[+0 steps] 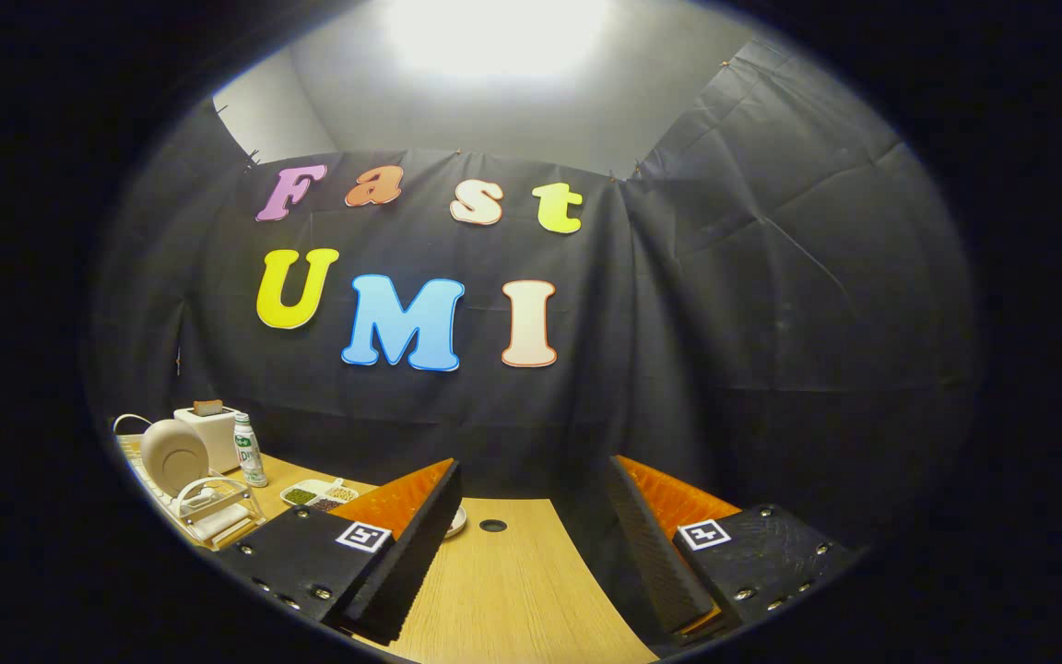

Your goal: Take the plate from the dish rack, then take the spoon from the basket and place it into the plate.

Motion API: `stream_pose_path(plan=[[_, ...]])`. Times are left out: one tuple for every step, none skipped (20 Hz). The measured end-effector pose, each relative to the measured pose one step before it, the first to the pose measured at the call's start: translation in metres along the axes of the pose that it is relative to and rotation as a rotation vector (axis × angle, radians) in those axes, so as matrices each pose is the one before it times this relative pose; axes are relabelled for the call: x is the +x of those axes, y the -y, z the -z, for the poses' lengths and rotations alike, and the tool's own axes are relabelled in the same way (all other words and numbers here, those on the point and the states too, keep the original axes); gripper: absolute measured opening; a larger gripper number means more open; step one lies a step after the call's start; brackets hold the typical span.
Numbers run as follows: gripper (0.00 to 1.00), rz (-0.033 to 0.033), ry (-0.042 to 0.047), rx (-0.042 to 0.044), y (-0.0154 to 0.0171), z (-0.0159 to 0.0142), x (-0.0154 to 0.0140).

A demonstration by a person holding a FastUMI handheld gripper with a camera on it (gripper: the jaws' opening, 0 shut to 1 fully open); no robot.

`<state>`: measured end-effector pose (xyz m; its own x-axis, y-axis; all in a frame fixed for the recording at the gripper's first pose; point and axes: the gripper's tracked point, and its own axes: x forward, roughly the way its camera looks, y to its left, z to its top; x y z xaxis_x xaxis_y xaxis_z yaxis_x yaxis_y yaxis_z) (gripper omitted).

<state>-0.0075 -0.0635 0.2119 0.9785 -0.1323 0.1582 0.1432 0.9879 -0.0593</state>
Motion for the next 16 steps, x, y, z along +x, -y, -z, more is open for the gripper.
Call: stream_pose_path(plan=[[0.97, -0.01311, -0.00429, 0.00251, -0.00432, -0.0111, -0.01179], [0.97, -0.01286, -0.00069, 0.01016, -0.00721, -0.01019, -0.01074], [0.97, -0.01332, -0.00367, 0.01049, -0.00999, -0.00922, -0.00938], [0.97, -0.01008, -0.00565, 0.00562, -0.01164, -0.00487, -0.00922], [0.97, -0.0079, -0.0006, -0.001, -0.01459, -0.00683, -0.00669], [0.97, -0.00632, 0.00072, -0.00329, -0.01634, -0.00581, -0.00572], [0.97, -0.0045, -0.00579, -0.00168, -0.01852, -0.00413, -0.00329], [0.97, -0.00859, -0.0131, 0.0017, -0.02199, -0.00127, -0.00183], [0.97, -0.00225, -0.01751, 0.00376, -0.02307, -0.00022, -0.00182], [0.97, 0.00177, -0.00925, 0.00425, -0.02345, -0.0024, 0.00181], [0.97, -0.00156, -0.00199, 0.00905, -0.02425, -0.00329, 0.00106], [0.87, 0.00345, -0.01301, 0.01092, -0.0242, -0.00053, 0.00146], [0.87, 0.00298, -0.0095, 0.01409, -0.02317, 0.00101, 0.00441], [0.87, -0.00195, -0.00536, 0.01404, -0.02493, 0.00009, 0.00423], [0.87, -0.00441, -0.00557, 0.01127, -0.024, 0.00065, 0.0034], [0.86, -0.00806, -0.0058, 0.01127, -0.02312, 0.00208, 0.00432]])
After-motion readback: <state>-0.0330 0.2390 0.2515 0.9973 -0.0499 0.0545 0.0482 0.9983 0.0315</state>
